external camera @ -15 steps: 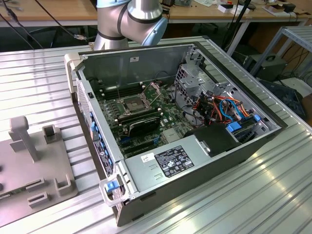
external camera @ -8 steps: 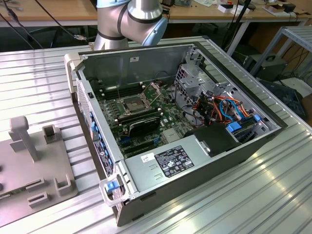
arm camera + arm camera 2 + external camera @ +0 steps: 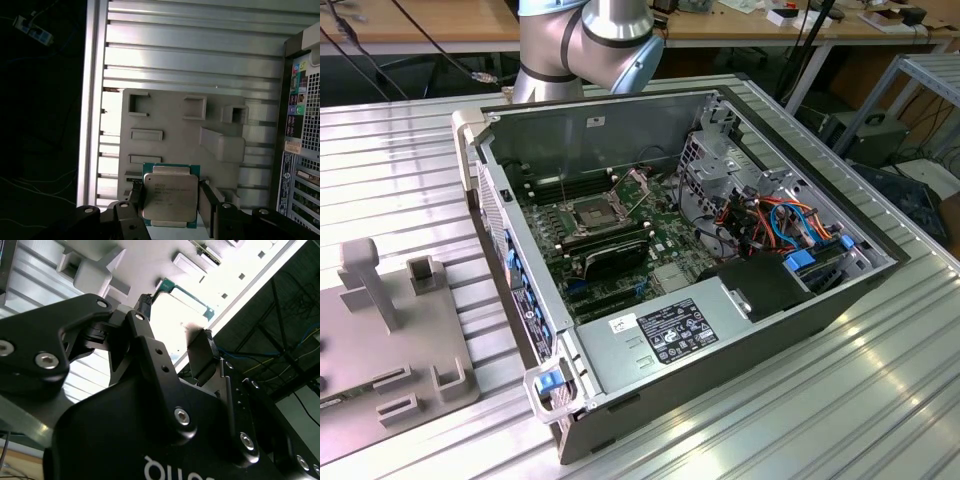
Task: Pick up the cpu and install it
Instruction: 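Pick up the cpu and move it towards the insertion slot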
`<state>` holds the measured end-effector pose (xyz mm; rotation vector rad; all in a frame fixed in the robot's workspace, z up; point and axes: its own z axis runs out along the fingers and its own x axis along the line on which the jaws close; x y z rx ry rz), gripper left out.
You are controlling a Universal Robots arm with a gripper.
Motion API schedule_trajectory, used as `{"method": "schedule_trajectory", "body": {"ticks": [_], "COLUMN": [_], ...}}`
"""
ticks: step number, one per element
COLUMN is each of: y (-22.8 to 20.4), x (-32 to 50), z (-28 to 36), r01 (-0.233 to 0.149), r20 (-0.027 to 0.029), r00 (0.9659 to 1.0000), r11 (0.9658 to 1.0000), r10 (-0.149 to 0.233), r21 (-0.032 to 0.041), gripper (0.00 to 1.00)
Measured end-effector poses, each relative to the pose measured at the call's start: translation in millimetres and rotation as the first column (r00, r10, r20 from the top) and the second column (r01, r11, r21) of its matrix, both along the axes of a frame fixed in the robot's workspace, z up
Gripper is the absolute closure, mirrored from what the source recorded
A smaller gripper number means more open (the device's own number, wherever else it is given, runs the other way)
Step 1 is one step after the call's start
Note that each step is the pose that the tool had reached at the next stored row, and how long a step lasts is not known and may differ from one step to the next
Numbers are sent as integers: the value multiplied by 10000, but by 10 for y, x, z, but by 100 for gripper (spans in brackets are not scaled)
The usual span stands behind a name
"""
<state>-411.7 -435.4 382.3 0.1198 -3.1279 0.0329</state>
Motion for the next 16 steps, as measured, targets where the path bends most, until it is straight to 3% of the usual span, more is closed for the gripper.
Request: {"method": "schedule_trajectory", "body": {"ticks": [16], "y": [0], "x": [37], "z": [0], "r01": [0], "r20": [0], "r00": [10000], "r11": [10000], "r10": [0], "r21": [0], "gripper": [45]}}
